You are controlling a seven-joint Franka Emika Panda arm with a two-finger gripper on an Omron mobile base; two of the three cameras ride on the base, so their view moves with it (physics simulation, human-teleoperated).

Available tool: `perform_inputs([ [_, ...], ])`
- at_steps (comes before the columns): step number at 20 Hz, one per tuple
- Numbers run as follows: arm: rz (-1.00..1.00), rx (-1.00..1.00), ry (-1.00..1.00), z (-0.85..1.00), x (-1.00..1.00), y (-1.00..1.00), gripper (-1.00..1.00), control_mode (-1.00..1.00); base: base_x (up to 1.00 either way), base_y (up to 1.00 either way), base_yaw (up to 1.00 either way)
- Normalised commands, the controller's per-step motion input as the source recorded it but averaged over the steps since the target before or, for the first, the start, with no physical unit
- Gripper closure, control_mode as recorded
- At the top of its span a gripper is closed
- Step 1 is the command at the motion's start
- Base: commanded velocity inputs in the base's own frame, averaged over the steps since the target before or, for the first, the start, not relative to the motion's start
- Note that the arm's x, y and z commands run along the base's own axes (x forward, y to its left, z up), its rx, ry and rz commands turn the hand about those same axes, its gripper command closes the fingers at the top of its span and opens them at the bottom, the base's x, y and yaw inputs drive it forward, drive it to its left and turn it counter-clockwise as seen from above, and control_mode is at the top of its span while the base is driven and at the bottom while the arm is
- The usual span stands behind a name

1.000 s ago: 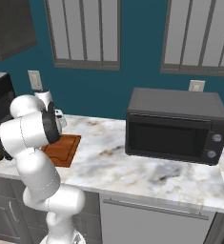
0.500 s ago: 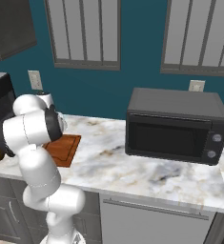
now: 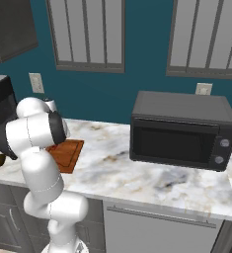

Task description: Place the avocado, onion, tomato, and bell pepper on the cutting board.

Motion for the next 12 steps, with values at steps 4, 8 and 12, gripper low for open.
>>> perform_inputs([
  [4, -0.03, 0.0, 0.05, -0.17, 0.0, -0.01, 1.0, -1.0, 0.0, 0.0, 0.0],
  [8, -0.02, 0.0, 0.04, -0.15, 0.0, 0.0, 1.0, -1.0, 0.0, 0.0, 0.0],
  [12, -0.02, 0.0, 0.03, -0.21, 0.0, 0.0, 1.0, -1.0, 0.0, 0.0, 0.0],
])
